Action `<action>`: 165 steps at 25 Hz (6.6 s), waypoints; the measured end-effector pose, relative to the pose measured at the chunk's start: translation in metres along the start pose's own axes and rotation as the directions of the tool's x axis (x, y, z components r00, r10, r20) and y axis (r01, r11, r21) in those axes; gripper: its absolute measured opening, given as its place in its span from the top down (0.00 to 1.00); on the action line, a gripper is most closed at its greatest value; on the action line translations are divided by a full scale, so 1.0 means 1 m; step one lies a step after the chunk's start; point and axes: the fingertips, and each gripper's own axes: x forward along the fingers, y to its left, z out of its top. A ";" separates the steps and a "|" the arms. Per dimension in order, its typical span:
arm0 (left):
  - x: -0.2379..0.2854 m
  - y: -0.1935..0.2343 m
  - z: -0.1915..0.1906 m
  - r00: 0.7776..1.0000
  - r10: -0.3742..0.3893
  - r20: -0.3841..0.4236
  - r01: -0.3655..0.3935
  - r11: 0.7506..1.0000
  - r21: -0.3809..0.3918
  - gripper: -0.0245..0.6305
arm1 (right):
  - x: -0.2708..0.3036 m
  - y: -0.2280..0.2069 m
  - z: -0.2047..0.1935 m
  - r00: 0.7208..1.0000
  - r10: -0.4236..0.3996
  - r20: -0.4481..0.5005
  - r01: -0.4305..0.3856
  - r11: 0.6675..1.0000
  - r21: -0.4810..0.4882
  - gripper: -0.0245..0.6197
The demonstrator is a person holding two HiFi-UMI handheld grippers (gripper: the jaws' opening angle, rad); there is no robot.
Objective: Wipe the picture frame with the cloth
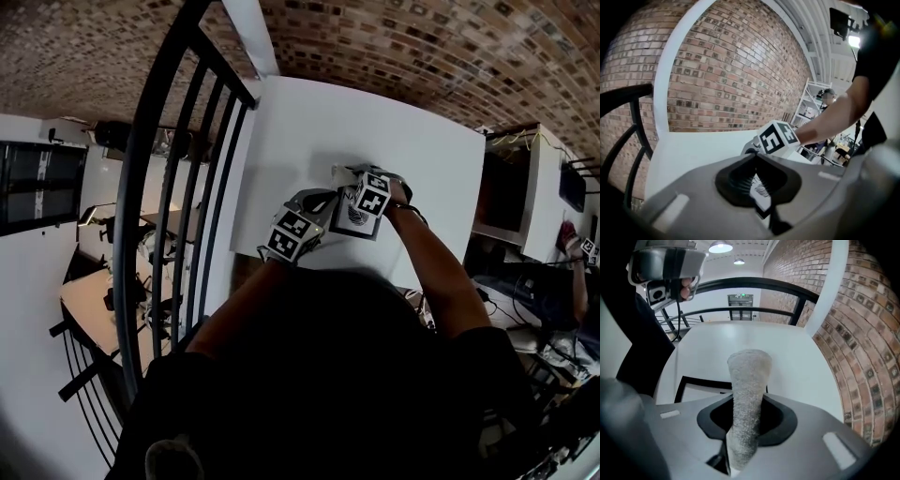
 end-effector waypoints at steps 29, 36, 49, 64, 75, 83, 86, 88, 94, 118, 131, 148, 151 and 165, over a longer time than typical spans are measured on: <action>0.002 -0.034 -0.015 0.999 -0.032 -0.008 0.032 0.999 0.028 0.96 | -0.045 0.006 -0.083 0.994 -0.070 -0.080 0.079 0.991 0.111 0.80; -0.014 -0.023 -0.018 1.000 0.014 0.005 -0.014 1.000 0.001 0.96 | -0.026 0.017 -0.018 0.999 -0.027 -0.036 0.027 1.000 -0.006 0.80; -0.037 -0.008 -0.033 0.998 0.066 0.016 -0.065 0.997 -0.043 0.96 | 0.007 0.040 -0.013 0.989 0.038 -0.140 -0.048 0.997 -0.068 0.80; -0.011 -0.027 -0.017 1.000 -0.019 0.005 0.019 1.000 0.009 0.96 | -0.020 0.042 -0.085 0.974 0.012 -0.226 -0.006 1.000 0.029 0.80; -0.006 -0.037 -0.016 0.999 -0.043 -0.007 0.044 0.999 0.012 0.96 | -0.038 0.038 -0.130 0.963 0.002 -0.268 0.025 0.995 0.098 0.79; -0.014 -0.027 -0.023 1.000 0.002 -0.001 -0.002 1.000 0.005 0.96 | -0.038 0.035 -0.060 0.985 -0.004 -0.170 0.009 1.000 0.028 0.79; -0.021 -0.022 -0.024 1.000 0.020 0.000 -0.020 1.000 -0.005 0.96 | -0.027 0.044 -0.034 0.988 0.028 -0.151 -0.028 1.000 0.001 0.79; -0.026 -0.017 -0.028 0.999 0.032 -0.001 -0.032 0.999 -0.015 0.96 | -0.019 0.051 -0.022 0.988 0.042 -0.148 -0.047 0.999 -0.025 0.79; -0.039 -0.009 -0.042 0.998 0.063 -0.004 -0.063 0.997 -0.044 0.96 | 0.001 0.072 -0.007 0.984 0.075 -0.162 -0.087 0.994 -0.066 0.79; 0.013 -0.050 -0.015 0.992 -0.108 -0.058 0.109 0.994 0.014 0.96 | -0.035 0.075 -0.119 0.967 0.062 -0.247 -0.029 0.990 0.136 0.79; 0.005 -0.047 -0.023 0.994 -0.081 -0.072 0.081 0.997 0.001 0.96 | -0.047 0.068 -0.081 0.988 0.033 -0.152 -0.013 0.991 0.135 0.79; -0.016 -0.014 -0.051 0.997 -0.002 -0.079 0.000 1.000 -0.017 0.96 | 0.000 0.114 -0.022 0.977 0.139 -0.163 -0.141 0.990 0.001 0.79; -0.012 -0.013 -0.049 0.997 -0.009 -0.078 0.008 1.000 -0.011 0.96 | -0.003 0.115 -0.033 0.974 0.134 -0.182 -0.137 0.991 0.001 0.79; 0.009 -0.050 -0.039 0.987 -0.107 -0.124 0.110 0.994 0.017 0.96 | -0.030 0.120 -0.102 0.975 0.108 -0.197 -0.080 0.986 0.146 0.79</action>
